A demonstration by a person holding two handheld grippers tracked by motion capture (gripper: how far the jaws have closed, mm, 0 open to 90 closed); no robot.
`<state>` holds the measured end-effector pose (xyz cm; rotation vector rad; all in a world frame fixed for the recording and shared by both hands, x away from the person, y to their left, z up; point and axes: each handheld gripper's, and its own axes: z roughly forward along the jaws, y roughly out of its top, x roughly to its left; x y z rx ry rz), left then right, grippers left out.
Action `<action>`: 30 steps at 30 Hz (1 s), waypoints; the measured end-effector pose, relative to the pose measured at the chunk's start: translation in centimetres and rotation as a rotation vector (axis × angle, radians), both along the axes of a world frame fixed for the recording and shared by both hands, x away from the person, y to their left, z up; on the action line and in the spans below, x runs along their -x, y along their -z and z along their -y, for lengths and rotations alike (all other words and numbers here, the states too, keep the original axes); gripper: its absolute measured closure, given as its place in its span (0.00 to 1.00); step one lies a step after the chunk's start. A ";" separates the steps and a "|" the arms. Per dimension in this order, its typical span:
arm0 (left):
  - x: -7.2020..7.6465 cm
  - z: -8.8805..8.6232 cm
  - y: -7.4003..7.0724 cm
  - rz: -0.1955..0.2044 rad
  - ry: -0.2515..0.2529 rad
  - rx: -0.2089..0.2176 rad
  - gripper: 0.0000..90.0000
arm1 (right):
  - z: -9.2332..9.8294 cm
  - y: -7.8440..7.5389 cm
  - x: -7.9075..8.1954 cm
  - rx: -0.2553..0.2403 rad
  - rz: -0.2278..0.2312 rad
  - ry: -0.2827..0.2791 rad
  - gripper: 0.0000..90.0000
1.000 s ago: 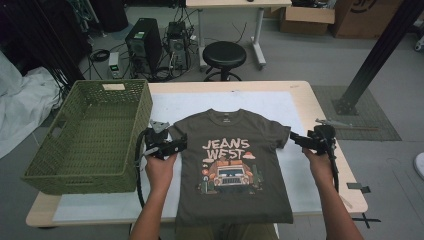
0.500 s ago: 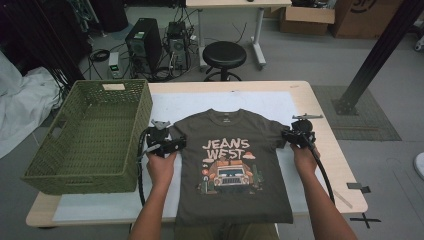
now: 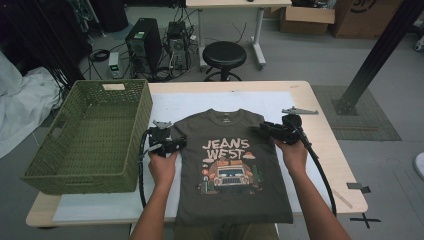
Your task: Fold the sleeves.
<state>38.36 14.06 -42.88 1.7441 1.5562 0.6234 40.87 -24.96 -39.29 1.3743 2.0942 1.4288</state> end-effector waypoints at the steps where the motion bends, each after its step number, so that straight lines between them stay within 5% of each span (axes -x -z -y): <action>1: -0.1 0.1 0.1 -0.004 0.001 0.000 0.27 | 0.2 -0.2 0.2 -0.016 0.011 0.003 0.80; 5: -0.2 0.1 0.4 -0.016 -0.002 0.005 0.28 | 2.2 -0.7 0.6 0.050 0.042 0.098 0.77; 10: -0.1 0.0 0.7 -0.021 -0.010 0.028 0.28 | 4.0 1.2 -0.4 0.145 -0.011 0.193 0.78; 13: 0.0 -0.1 0.7 -0.024 -0.006 0.023 0.28 | 4.0 3.1 -1.3 0.226 -0.062 0.196 0.83; 15: 0.0 -0.2 0.7 -0.025 -0.005 0.021 0.28 | 3.5 3.9 -1.5 0.210 -0.087 0.134 0.89; 18: 0.0 -0.2 0.7 -0.021 -0.010 0.027 0.28 | 2.3 3.8 -0.9 0.109 -0.065 -0.022 0.92; 22: -0.2 -0.1 0.8 -0.028 -0.008 0.031 0.29 | 0.6 4.4 -0.2 0.194 -0.104 -0.137 0.93; 26: -0.4 0.0 1.0 -0.037 -0.004 0.059 0.35 | 1.2 4.4 0.2 0.181 -0.117 -0.138 0.88; 30: -1.1 -0.1 1.5 -0.063 -0.033 0.092 0.41 | 3.8 2.7 1.4 0.091 -0.026 -0.035 0.80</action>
